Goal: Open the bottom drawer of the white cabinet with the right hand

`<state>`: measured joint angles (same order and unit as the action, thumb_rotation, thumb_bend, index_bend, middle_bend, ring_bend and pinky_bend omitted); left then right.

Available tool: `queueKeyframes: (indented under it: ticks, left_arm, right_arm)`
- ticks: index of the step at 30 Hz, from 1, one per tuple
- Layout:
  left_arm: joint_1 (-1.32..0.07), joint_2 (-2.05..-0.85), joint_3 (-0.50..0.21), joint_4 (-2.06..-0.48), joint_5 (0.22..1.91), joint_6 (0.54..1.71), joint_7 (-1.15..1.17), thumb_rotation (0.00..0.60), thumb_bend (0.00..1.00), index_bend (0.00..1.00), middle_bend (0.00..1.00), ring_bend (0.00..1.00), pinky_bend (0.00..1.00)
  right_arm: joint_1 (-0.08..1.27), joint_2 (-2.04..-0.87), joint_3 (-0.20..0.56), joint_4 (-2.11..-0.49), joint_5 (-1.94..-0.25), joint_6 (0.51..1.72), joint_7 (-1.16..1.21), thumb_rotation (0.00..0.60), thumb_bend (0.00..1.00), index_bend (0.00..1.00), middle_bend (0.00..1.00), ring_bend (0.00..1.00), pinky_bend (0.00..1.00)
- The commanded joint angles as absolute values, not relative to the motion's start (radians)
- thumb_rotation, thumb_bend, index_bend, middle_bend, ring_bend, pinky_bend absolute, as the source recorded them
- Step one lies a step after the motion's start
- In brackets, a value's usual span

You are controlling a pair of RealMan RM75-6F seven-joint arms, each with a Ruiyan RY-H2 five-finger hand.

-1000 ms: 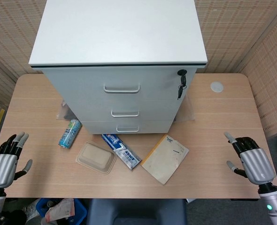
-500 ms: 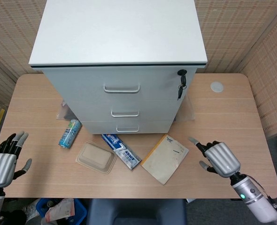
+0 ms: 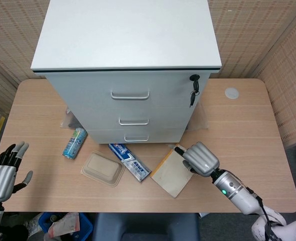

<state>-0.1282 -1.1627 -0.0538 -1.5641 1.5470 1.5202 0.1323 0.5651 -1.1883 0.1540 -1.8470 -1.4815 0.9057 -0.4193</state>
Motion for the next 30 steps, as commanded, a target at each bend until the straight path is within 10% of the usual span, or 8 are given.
queueKeyframes:
  ticks: [1, 17, 30]
  left_arm:
    - [-0.129, -1.160, -0.053, -1.563, 1.549, 1.519, 0.130, 0.600, 0.33, 0.07, 0.10, 0.09, 0.19]
    - [-0.136, -1.153, -0.052, -1.561, 1.559, 1.517, 0.130, 0.600, 0.33, 0.07, 0.10, 0.09, 0.19]
    - [-0.143, -1.159, -0.052, -1.553, 1.560, 1.509, 0.129, 0.600, 0.33, 0.07, 0.10, 0.09, 0.19]
  right_arm:
    - [0.611, -1.221, 0.176, -1.843, -1.437, 0.867, -0.466, 0.600, 0.55, 0.16, 0.82, 0.83, 0.82]
    - [0.779, -1.320, 0.216, -1.797, -1.232, 0.796, -0.598, 0.600, 0.65, 0.30, 0.82, 0.83, 0.82]
    - [0.867, -1.401, 0.196, -1.731, -1.105, 0.819, -0.672, 0.600, 0.65, 0.23, 0.82, 0.83, 0.82]
